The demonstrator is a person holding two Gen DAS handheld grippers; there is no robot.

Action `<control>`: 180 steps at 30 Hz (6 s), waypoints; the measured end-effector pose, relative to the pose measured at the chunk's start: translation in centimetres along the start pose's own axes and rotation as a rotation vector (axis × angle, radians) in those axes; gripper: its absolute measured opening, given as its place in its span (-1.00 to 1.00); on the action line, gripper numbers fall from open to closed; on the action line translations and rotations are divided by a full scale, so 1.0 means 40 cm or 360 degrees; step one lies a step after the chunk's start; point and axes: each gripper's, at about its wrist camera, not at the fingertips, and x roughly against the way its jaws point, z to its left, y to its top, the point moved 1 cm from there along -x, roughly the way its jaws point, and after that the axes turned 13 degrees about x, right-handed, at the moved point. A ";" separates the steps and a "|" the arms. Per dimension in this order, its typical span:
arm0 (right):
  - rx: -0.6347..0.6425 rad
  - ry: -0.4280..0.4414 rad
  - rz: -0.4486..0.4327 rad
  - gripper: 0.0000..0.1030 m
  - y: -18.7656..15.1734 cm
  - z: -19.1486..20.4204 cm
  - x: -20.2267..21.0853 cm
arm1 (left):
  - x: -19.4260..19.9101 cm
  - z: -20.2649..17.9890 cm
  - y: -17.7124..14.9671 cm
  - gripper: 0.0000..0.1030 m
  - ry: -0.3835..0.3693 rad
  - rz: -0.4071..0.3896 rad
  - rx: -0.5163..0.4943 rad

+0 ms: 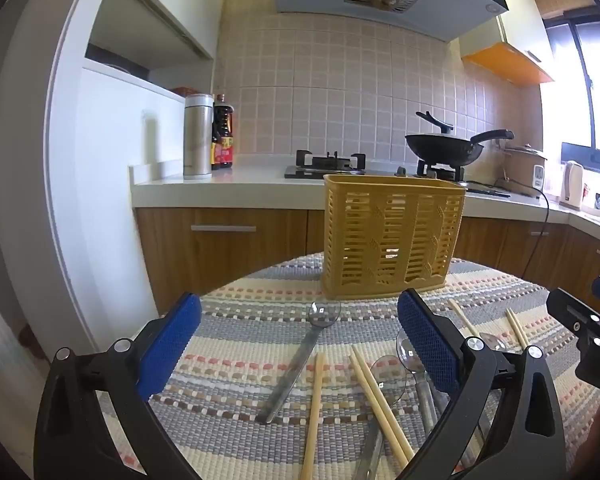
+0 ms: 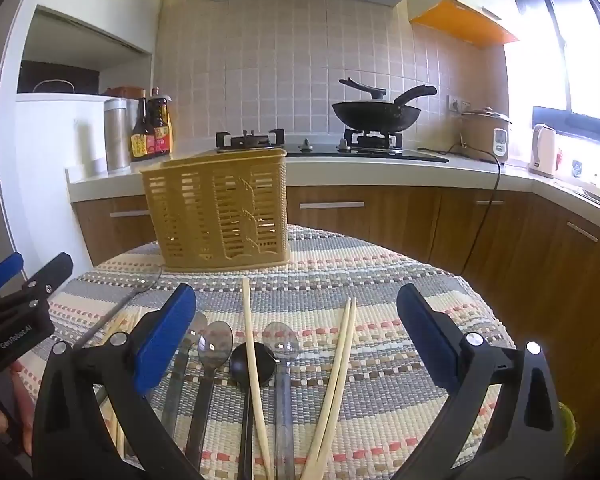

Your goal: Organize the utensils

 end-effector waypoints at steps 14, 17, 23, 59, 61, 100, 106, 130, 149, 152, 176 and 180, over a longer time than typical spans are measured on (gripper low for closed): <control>-0.0005 0.0001 0.0004 0.85 -0.002 -0.003 -0.002 | -0.001 0.006 -0.007 0.85 0.0001 0.0008 0.0001; -0.0006 0.0002 -0.0002 0.85 -0.004 0.003 0.004 | -0.001 0.007 -0.007 0.85 0.0001 0.0007 0.0002; -0.0003 0.0001 -0.0003 0.85 -0.002 0.005 0.005 | 0.000 0.007 -0.008 0.85 0.0002 0.0005 0.0003; -0.0196 -0.0064 0.0054 0.85 0.005 -0.052 -0.033 | -0.116 0.104 0.077 0.67 -0.0097 0.0492 0.0045; -0.0203 -0.0066 0.0187 0.85 0.030 -0.063 -0.056 | -0.166 0.107 0.103 0.62 -0.0189 0.0669 0.0037; 0.0163 0.0477 0.1581 -0.79 -0.002 -0.058 -0.367 | -0.556 -0.119 -0.007 -0.34 -0.0088 0.1500 -0.0481; 0.0176 0.0515 0.1460 -0.81 0.024 0.000 -0.309 | -0.520 -0.141 0.016 -0.41 -0.0148 0.1396 -0.0437; -0.0040 0.0698 0.0074 -0.83 0.613 -0.069 0.020 | -0.236 -0.190 0.565 -0.41 -0.0713 0.0300 0.0025; 0.0195 0.0912 0.0469 -0.09 0.455 -0.044 -0.180 | -0.459 -0.158 0.480 -0.40 -0.0807 0.0346 0.0192; 0.0277 0.1003 0.0588 0.19 0.364 -0.008 -0.173 | -0.460 -0.150 0.475 -0.40 -0.0795 0.0345 0.0191; 0.1227 0.1385 0.1056 -0.36 0.062 0.455 -0.036 | -0.331 -0.084 0.486 -0.40 -0.0734 0.0304 0.0164; 0.1339 0.1353 0.1152 -0.58 0.023 0.492 -0.064 | -0.328 -0.077 0.483 -0.40 -0.0723 0.0306 0.0149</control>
